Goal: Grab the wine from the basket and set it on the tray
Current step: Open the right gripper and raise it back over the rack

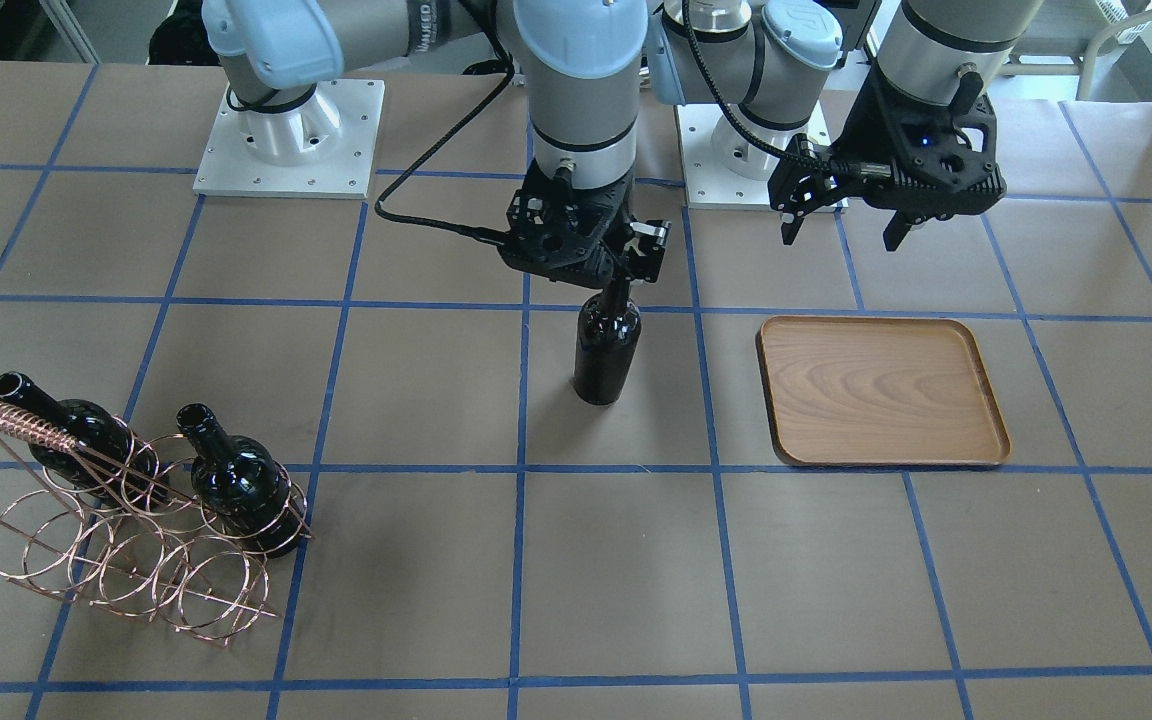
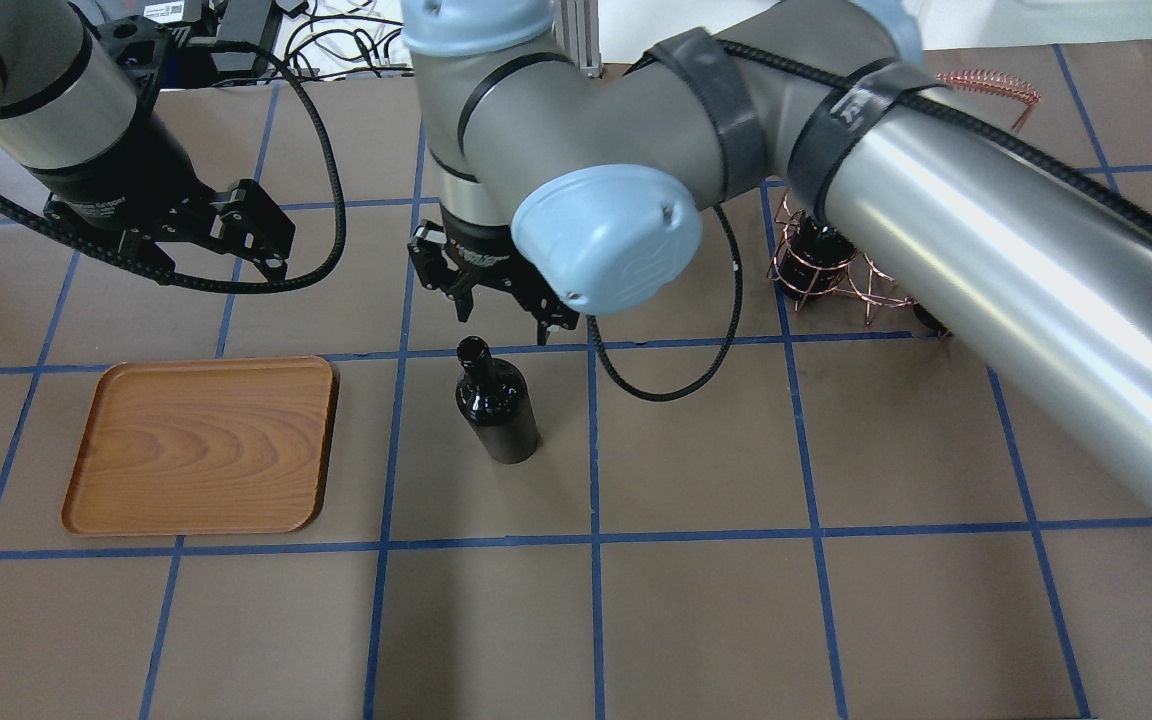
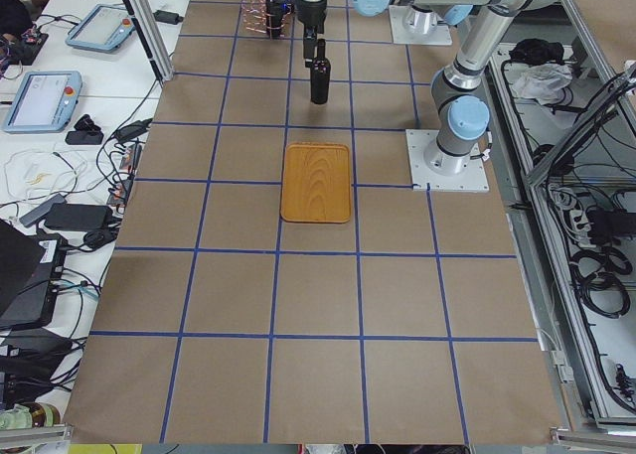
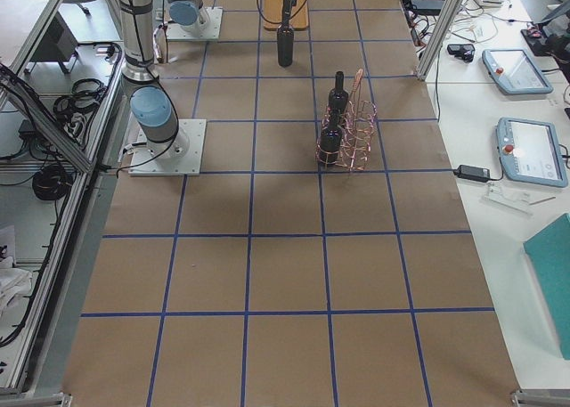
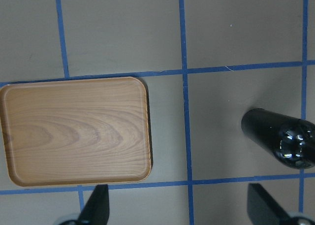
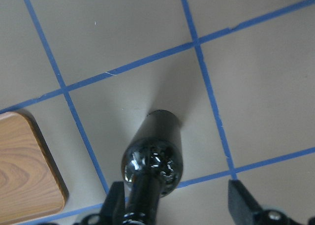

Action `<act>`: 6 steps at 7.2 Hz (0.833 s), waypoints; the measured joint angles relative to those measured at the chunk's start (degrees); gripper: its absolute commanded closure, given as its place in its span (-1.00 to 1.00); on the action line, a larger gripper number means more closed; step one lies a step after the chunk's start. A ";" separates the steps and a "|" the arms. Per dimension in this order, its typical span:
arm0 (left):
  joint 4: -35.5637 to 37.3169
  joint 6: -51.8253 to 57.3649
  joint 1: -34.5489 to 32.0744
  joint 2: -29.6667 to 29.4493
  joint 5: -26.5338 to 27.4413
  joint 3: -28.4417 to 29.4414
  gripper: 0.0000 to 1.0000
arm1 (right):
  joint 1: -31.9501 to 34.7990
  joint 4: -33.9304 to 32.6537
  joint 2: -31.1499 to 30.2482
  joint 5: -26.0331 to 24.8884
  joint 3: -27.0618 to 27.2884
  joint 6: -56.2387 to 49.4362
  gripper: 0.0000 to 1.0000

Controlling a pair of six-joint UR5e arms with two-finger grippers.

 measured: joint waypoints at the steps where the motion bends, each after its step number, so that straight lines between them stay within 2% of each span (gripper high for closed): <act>1: -0.05 -0.15 -0.20 0.05 0.07 0.06 -1.00 | -5.25 4.12 -2.95 -1.38 0.04 -9.18 -0.55; 3: -0.04 -0.75 -1.92 -0.09 -0.02 0.57 -1.00 | -17.16 12.40 -8.71 -6.64 0.19 -30.46 -0.55; 4: 0.02 -1.26 -4.20 -0.13 -0.12 0.73 -1.00 | -21.31 14.30 -11.20 -7.87 0.29 -36.80 -0.55; 6: 0.99 -6.60 -10.60 -0.68 -0.49 0.61 -1.00 | -24.34 15.53 -14.96 -8.54 0.93 -40.98 -0.55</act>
